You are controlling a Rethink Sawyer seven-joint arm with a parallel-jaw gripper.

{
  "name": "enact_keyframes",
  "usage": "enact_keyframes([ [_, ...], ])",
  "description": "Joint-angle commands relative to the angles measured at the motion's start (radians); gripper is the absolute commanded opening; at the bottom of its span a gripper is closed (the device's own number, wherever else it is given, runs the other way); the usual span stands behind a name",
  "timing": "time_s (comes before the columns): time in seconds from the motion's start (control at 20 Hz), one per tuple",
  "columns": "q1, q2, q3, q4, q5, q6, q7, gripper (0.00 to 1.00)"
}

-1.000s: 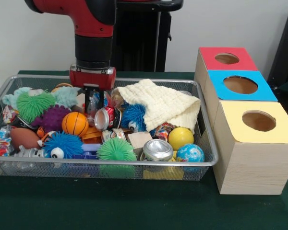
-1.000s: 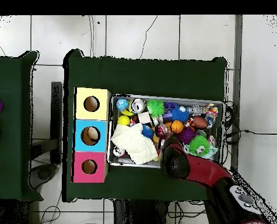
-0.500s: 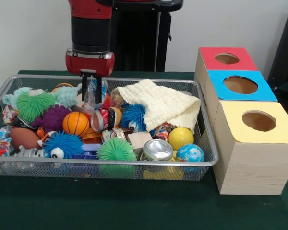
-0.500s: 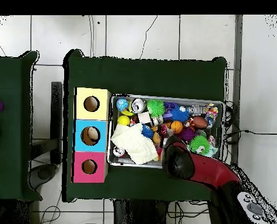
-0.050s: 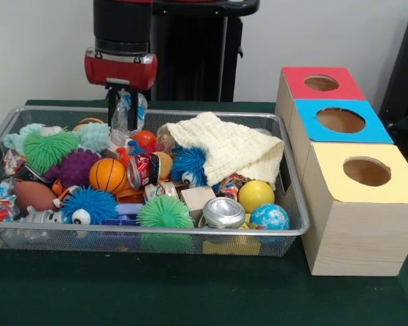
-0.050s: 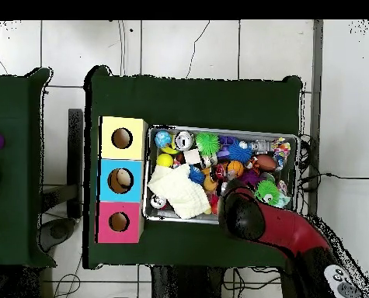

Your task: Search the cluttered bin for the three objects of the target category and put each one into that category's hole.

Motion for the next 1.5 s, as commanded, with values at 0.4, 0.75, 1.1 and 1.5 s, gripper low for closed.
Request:
enact_keyframes([
  [0.4, 0.153, -0.101, -0.052, 0.107, 0.093, 0.045, 0.237, 0.0],
  [0.75, 0.268, -0.13, -0.176, 0.149, 0.149, -0.047, 0.307, 0.0],
  [1.1, 0.37, -0.136, -0.285, 0.175, 0.225, -0.125, 0.354, 0.0],
  [1.5, 0.43, -0.126, -0.332, 0.193, 0.265, -0.17, 0.379, 0.0],
])
